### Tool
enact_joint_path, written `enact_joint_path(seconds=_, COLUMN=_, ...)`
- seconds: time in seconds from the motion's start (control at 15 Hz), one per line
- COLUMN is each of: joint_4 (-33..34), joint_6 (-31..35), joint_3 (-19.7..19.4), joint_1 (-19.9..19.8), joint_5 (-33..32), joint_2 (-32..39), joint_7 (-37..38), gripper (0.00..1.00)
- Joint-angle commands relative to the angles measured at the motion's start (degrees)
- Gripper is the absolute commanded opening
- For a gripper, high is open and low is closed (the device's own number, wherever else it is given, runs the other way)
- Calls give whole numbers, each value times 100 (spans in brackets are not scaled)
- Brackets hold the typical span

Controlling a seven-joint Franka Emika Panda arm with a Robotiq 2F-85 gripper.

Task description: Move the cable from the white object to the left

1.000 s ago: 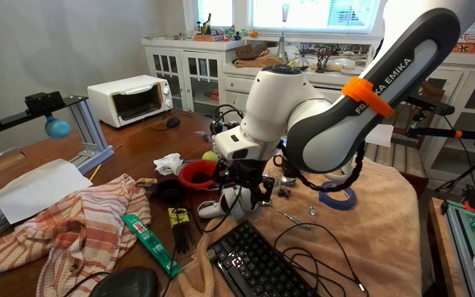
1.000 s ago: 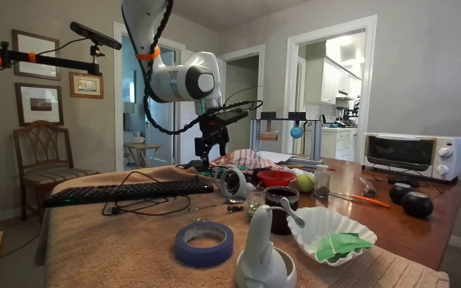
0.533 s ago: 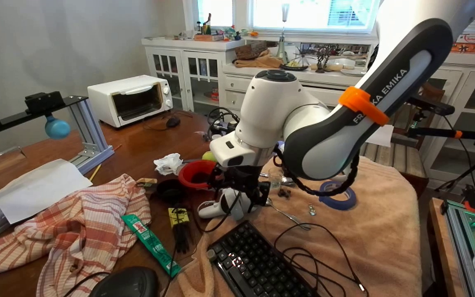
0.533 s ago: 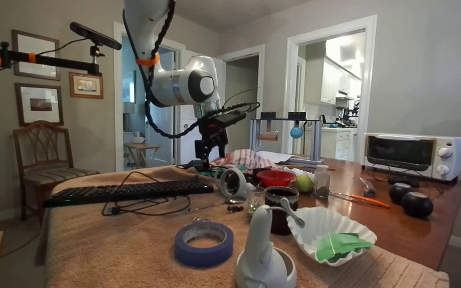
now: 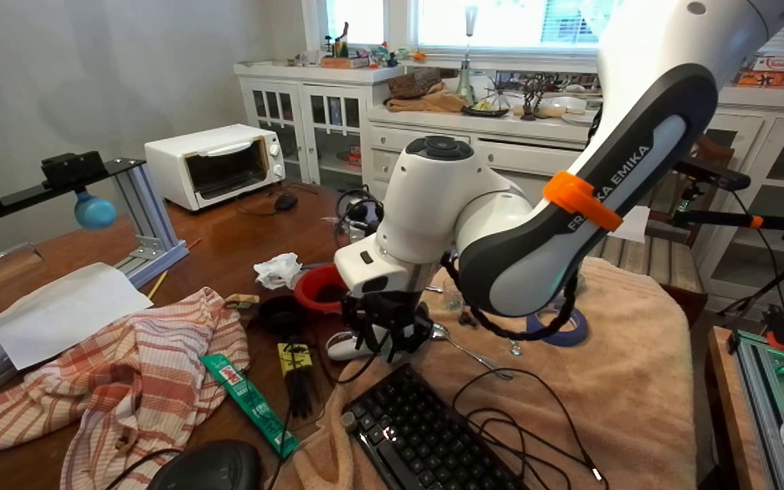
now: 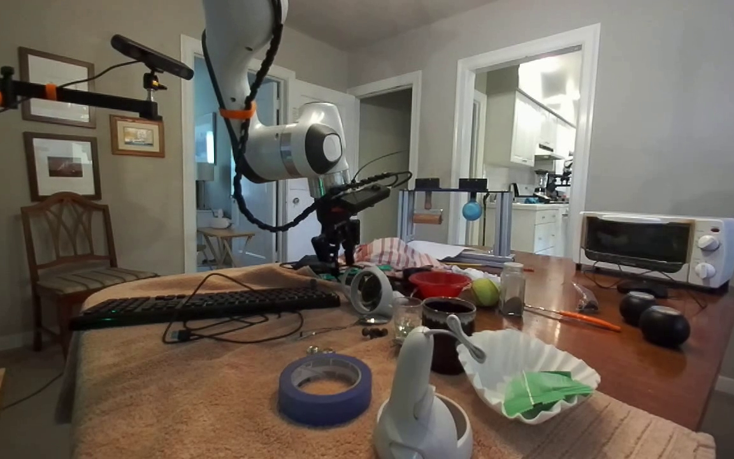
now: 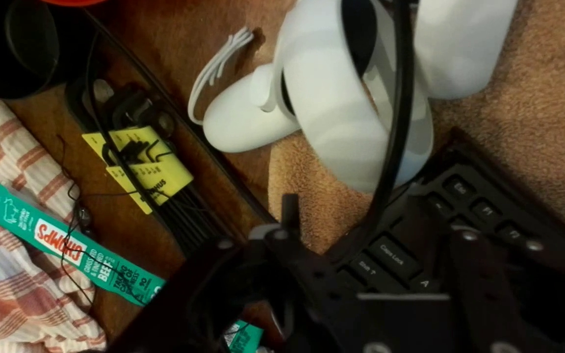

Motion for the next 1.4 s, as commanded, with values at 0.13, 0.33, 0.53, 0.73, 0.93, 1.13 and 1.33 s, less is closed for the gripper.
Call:
enact_joint_path(seconds=0.13, joint_4=214, joint_6=215, joint_3=-126, joint_1=132, joint_5=-367, joint_2=254, joint_7=384, gripper=39)
enact_joint_path(seconds=0.33, joint_4=211, joint_6=258, joint_3=-120, joint_1=130, joint_5=-430, joint_2=248, joint_7=431, gripper=30)
enact_joint_path(seconds=0.53, joint_4=205, joint_6=275, joint_3=-138, joint_1=145, joint_5=-504, joint_2=235, joint_7=473, gripper=5)
enact_joint_path(seconds=0.73, joint_4=185, joint_6=337, joint_3=-138, joint_1=139, joint_5=-576, joint_2=203, joint_7=527, gripper=2)
enact_joint_path(seconds=0.93, joint_4=162, joint_6=435, joint_3=-64, joint_1=75, joint_5=-545, joint_2=147, joint_7=480, gripper=2)
enact_joint_path(seconds=1.13, joint_4=187, joint_6=613, joint_3=160, joint_1=-86, joint_5=-367, joint_2=83, joint_7=339, gripper=2)
enact_joint_path(seconds=1.33, joint_4=396, joint_6=675, joint_3=538, joint_1=-352, joint_5=-85, joint_2=182, joint_7=161, gripper=2)
